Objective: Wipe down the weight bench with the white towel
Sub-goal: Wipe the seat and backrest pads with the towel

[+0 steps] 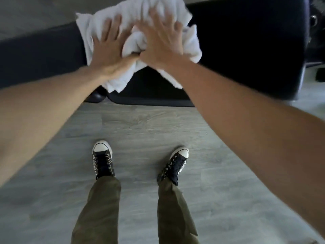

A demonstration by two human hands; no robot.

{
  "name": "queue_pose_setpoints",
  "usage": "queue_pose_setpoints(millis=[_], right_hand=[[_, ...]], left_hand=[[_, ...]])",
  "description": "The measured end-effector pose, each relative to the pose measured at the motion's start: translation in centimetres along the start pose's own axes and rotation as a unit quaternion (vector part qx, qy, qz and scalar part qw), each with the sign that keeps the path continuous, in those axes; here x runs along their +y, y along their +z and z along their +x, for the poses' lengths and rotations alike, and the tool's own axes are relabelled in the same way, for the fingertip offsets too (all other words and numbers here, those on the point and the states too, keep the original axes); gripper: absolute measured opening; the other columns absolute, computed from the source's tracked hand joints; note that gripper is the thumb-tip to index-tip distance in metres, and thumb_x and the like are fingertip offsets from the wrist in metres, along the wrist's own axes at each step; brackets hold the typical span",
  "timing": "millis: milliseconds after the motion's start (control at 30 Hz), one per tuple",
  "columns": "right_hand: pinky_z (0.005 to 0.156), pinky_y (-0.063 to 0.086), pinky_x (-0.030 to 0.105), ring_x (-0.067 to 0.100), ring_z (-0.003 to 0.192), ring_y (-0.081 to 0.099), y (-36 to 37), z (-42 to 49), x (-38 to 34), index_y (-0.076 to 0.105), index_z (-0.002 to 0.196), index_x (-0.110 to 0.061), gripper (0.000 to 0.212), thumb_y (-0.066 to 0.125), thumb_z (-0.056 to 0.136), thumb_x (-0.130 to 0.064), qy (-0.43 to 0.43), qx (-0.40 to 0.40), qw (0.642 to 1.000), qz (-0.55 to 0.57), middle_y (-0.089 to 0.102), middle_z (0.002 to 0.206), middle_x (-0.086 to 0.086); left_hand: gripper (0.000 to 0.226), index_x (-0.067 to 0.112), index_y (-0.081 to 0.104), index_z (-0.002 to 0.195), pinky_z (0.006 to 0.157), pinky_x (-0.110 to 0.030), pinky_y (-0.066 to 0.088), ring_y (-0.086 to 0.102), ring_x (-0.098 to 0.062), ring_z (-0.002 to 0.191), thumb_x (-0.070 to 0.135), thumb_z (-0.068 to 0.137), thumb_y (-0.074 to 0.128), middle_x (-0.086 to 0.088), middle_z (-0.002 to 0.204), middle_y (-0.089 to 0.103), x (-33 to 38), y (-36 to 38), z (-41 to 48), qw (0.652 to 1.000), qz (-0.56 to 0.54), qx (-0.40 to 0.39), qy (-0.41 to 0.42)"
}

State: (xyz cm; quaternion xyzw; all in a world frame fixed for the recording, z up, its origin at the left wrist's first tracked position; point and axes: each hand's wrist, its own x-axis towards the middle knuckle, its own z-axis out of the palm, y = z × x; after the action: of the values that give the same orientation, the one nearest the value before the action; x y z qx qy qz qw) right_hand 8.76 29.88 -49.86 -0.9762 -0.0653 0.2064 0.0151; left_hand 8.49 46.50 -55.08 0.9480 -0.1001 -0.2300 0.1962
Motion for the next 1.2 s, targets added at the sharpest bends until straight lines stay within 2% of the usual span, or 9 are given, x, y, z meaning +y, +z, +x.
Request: queue_pose_setpoints(millis=[100, 267, 367, 500, 667, 800, 1000, 1100, 1200], right_hand=[[0.116, 0.020, 0.058, 0.043, 0.154, 0.009, 3.0, -5.3, -3.8, 0.023, 0.158, -0.036, 0.085, 0.057, 0.082, -0.058, -0.017, -0.016, 1.000, 0.009, 0.012, 0.170, 0.009], [0.113, 0.029, 0.055, 0.043, 0.149, 0.022, 6.0, -13.8, -2.7, 0.021, 0.160, -0.032, 0.098, 0.072, 0.076, -0.025, -0.049, -0.031, 0.998, 0.038, 0.015, 0.169, 0.010], [0.109, 0.034, 0.054, 0.039, 0.148, 0.026, 4.7, -12.0, 0.4, 0.031, 0.157, -0.029, 0.086, 0.068, 0.080, -0.024, -0.048, -0.008, 0.998, 0.041, 0.020, 0.168, 0.009], [0.108, 0.035, 0.054, 0.033, 0.146, 0.029, 0.8, -4.6, 4.9, 0.034, 0.151, -0.036, 0.069, 0.058, 0.085, -0.033, 0.000, 0.025, 1.000, 0.018, 0.025, 0.165, 0.000], [0.113, 0.032, 0.050, 0.034, 0.142, 0.036, -4.4, -0.2, 13.2, 0.040, 0.150, -0.035, 0.063, 0.052, 0.089, -0.023, 0.092, 0.069, 0.992, 0.046, 0.036, 0.159, 0.003], [0.114, 0.034, 0.053, 0.036, 0.145, 0.035, -2.2, -5.8, 14.3, 0.044, 0.148, -0.035, 0.065, 0.052, 0.085, -0.019, 0.142, 0.147, 0.973, 0.110, 0.033, 0.164, 0.004], [0.100, 0.040, 0.053, 0.037, 0.151, 0.024, 4.2, -18.7, 9.4, 0.045, 0.150, -0.033, 0.086, 0.067, 0.070, -0.015, 0.097, 0.073, 0.985, 0.126, 0.021, 0.169, 0.008], [0.096, 0.042, 0.052, 0.035, 0.142, 0.038, 3.2, -17.2, 12.5, 0.054, 0.142, -0.033, 0.077, 0.069, 0.069, -0.015, 0.115, 0.091, 0.978, 0.148, 0.030, 0.165, 0.004], [0.098, 0.039, 0.050, 0.034, 0.136, 0.042, -0.2, -12.8, 18.1, 0.052, 0.141, -0.039, 0.069, 0.066, 0.076, -0.020, 0.167, 0.111, 0.975, 0.095, 0.029, 0.166, -0.001]], left_hand=[[0.104, 0.035, 0.004, 0.164, 0.128, -0.057, 0.003, -0.007, -0.027, 0.161, 0.082, 0.078, 0.038, -0.003, 0.175, -0.006, -3.5, 2.0, -6.0, 0.998, 0.048, -0.003, 0.034], [0.099, 0.030, 0.017, 0.164, 0.123, -0.069, 0.011, 0.001, -0.038, 0.160, 0.089, 0.084, 0.021, -0.013, 0.174, 0.003, -2.7, 6.7, -13.5, 0.993, 0.065, -0.012, 0.095], [0.106, 0.039, 0.006, 0.163, 0.121, -0.074, 0.006, -0.008, -0.037, 0.160, 0.094, 0.077, 0.034, -0.008, 0.174, -0.009, 0.2, 6.3, -10.2, 0.997, 0.032, 0.002, 0.071], [0.106, 0.049, -0.002, 0.160, 0.122, -0.072, -0.002, -0.015, -0.034, 0.159, 0.097, 0.072, 0.033, -0.001, 0.173, -0.015, 4.9, 2.8, -1.4, 0.999, 0.013, 0.005, 0.035], [0.097, 0.052, 0.007, 0.158, 0.121, -0.069, 0.005, 0.001, -0.033, 0.160, 0.089, 0.070, 0.026, 0.001, 0.175, 0.001, 12.7, -0.9, 8.3, 0.999, 0.015, -0.028, 0.030], [0.096, 0.047, 0.013, 0.160, 0.123, -0.069, 0.004, 0.000, -0.033, 0.160, 0.086, 0.076, 0.038, -0.003, 0.175, 0.005, 16.5, 2.4, 4.7, 0.995, 0.018, 0.039, 0.088], [0.103, 0.041, 0.018, 0.162, 0.121, -0.071, 0.012, 0.001, -0.034, 0.161, 0.082, 0.076, 0.057, -0.004, 0.175, 0.003, 11.9, 8.5, -9.0, 0.986, 0.035, 0.029, 0.157], [0.102, 0.046, 0.013, 0.161, 0.118, -0.076, 0.008, 0.000, -0.037, 0.160, 0.084, 0.076, 0.052, -0.005, 0.175, 0.001, 14.7, 8.4, -6.5, 0.988, 0.040, 0.026, 0.145], [0.100, 0.046, 0.012, 0.161, 0.118, -0.077, 0.003, -0.005, -0.035, 0.160, 0.089, 0.075, 0.043, -0.002, 0.175, -0.001, 20.7, 6.4, 1.1, 0.988, 0.042, 0.023, 0.148]])
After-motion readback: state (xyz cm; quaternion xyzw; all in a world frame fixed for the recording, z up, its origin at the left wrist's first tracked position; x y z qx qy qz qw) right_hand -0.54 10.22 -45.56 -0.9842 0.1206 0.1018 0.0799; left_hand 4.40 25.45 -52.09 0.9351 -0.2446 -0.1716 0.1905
